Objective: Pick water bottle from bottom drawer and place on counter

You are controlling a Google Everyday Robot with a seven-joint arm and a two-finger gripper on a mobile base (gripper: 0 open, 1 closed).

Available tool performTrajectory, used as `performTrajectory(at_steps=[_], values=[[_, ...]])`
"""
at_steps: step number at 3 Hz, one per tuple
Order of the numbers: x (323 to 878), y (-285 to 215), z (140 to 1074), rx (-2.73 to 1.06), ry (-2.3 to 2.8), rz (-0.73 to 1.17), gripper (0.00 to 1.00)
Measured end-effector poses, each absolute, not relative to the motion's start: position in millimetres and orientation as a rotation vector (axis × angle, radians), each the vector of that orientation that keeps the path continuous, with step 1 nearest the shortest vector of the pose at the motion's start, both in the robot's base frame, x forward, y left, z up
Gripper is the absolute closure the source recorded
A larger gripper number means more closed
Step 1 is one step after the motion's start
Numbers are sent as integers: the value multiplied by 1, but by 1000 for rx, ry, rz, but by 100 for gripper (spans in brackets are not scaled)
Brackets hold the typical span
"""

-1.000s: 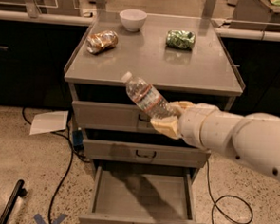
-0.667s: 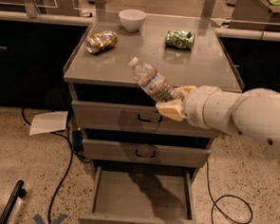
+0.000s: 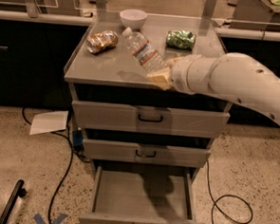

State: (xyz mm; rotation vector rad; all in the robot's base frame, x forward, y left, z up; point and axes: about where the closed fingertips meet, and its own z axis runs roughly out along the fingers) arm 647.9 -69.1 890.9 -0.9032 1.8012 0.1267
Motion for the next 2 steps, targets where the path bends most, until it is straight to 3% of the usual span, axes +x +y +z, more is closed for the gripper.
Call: performTrajectory(at_steps=[2], values=[[696, -67, 909, -808, 1811, 68, 100]])
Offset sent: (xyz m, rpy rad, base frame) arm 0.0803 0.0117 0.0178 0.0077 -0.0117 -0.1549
